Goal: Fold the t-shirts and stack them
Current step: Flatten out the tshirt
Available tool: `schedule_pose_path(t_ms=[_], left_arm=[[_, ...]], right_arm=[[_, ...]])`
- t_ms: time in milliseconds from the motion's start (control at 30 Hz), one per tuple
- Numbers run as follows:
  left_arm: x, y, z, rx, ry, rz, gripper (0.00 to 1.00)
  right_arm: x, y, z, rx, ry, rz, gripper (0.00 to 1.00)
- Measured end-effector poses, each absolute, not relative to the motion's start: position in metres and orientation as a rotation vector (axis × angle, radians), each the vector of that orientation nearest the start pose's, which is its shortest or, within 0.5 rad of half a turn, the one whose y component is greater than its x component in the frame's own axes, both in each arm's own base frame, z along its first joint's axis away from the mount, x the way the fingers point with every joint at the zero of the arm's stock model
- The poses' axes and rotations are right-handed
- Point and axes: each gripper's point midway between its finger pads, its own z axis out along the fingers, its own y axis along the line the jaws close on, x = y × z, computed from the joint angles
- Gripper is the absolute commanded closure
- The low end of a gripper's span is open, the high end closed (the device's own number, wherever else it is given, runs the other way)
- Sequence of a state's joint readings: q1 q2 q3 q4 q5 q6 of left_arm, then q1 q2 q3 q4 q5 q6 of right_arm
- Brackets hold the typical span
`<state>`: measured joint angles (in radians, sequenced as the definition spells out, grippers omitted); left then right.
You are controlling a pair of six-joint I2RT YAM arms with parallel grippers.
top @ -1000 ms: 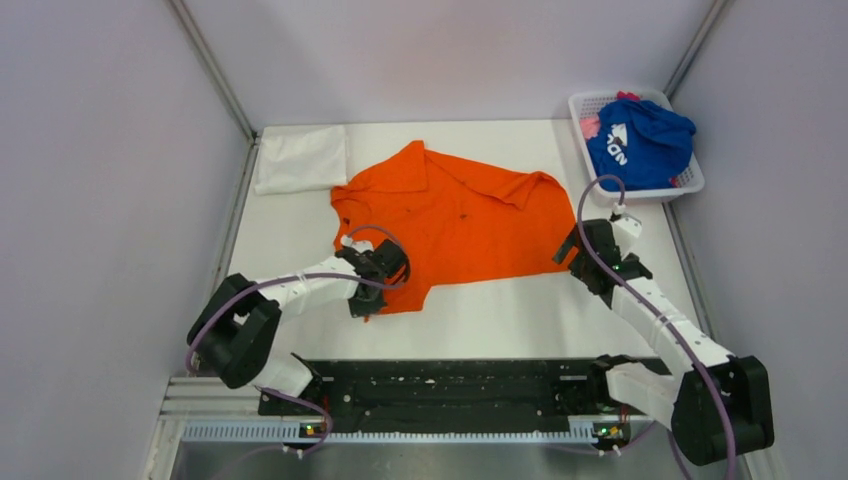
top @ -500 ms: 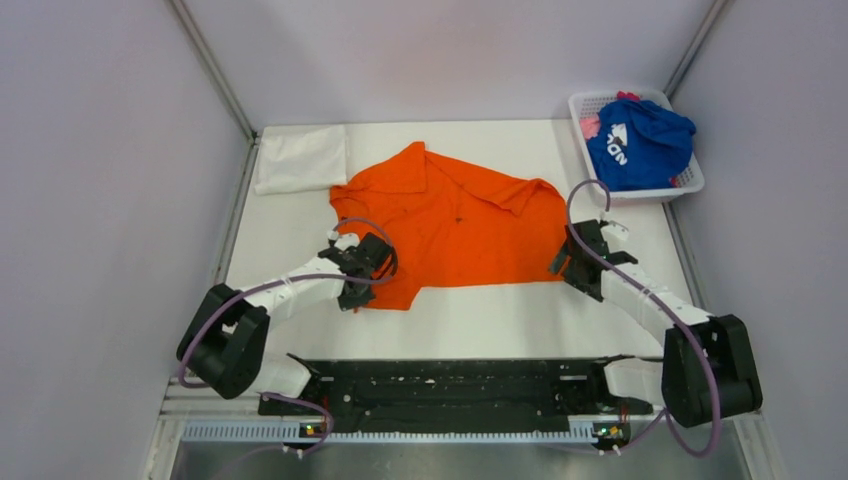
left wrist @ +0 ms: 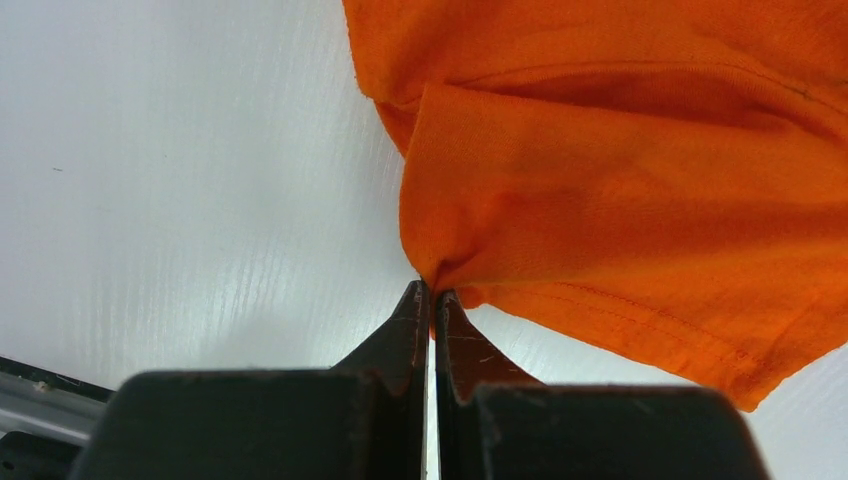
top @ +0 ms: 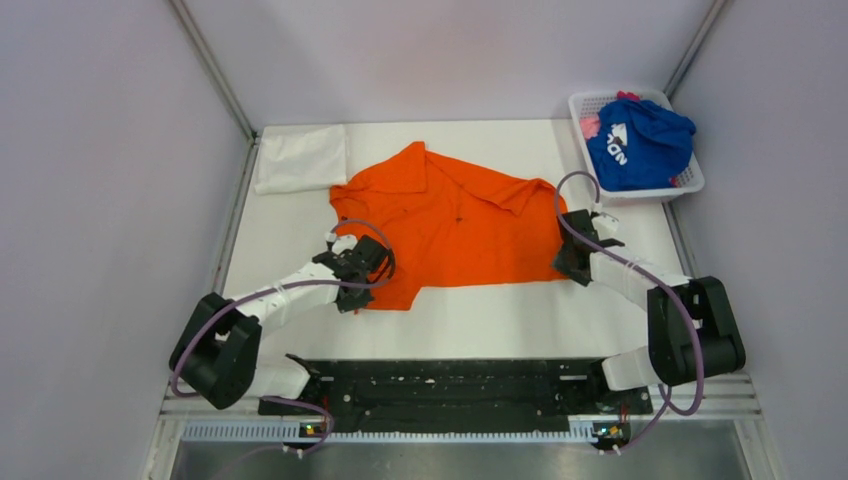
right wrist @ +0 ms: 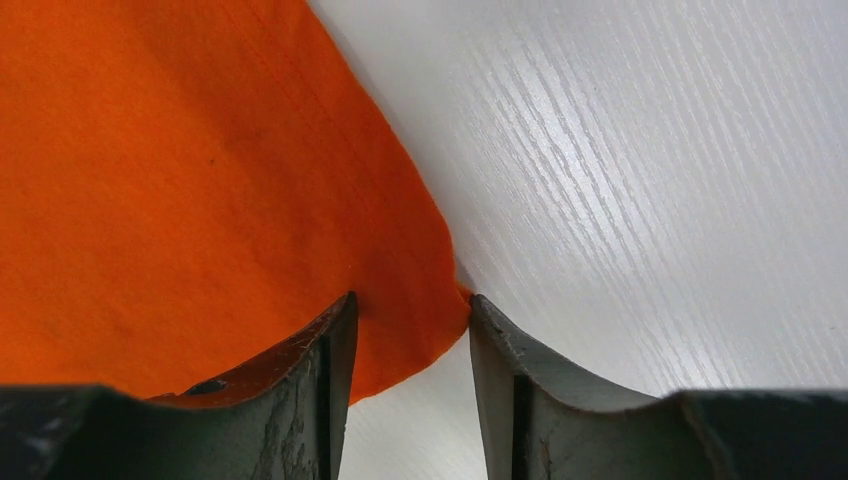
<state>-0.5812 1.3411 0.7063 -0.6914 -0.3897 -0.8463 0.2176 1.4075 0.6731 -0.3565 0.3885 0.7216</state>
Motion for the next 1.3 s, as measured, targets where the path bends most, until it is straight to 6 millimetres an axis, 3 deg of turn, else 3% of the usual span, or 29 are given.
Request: schedule_pose_path(t_ms=[233, 367, 533, 633, 700, 767, 900, 1033, 1100, 1233, 1300], left_arm=[[0.209, -0.093, 0.026, -0.421, 2.669, 0.179, 1.00], [0.209, -0.093, 0.026, -0.422, 2.669, 0.177, 1.00], [0.214, -0.092, 0.037, -0.446, 2.633, 0.172, 1.00], [0.238, -0.100, 0.076, -0.460, 2.520, 0.102, 1.00], [0.260, -0.107, 0.116, -0.470, 2.402, 0.030, 1.00], [0.281, -0.111, 0.170, -0.478, 2.252, -0.056, 1.00], [0.296, -0.110, 0.288, -0.442, 1.941, -0.244, 1.00], [0.279, -0.093, 0.390, -0.389, 1.669, -0.357, 1.00], [0.264, -0.082, 0.438, -0.355, 1.555, -0.388, 1.00], [0.231, -0.070, 0.527, -0.258, 1.363, -0.459, 1.00], [0.209, -0.067, 0.568, -0.186, 1.276, -0.509, 1.00]], right_arm=[[0.291, 0.024, 0.022, 0.747, 2.418, -0.144, 0.70], [0.291, 0.026, 0.021, 0.744, 2.425, -0.133, 0.99], [0.290, 0.026, 0.023, 0.739, 2.426, -0.131, 1.00], [0.294, 0.026, 0.044, 0.719, 2.398, -0.113, 1.00], [0.307, 0.028, 0.077, 0.701, 2.319, -0.064, 1.00], [0.323, 0.030, 0.124, 0.680, 2.200, 0.004, 1.00], [0.336, 0.031, 0.244, 0.611, 1.933, 0.130, 1.00], [0.318, 0.026, 0.361, 0.546, 1.682, 0.223, 1.00], [0.299, 0.023, 0.417, 0.510, 1.570, 0.264, 1.00], [0.254, 0.020, 0.500, 0.434, 1.407, 0.336, 1.00], [0.231, 0.020, 0.528, 0.396, 1.351, 0.366, 1.00]])
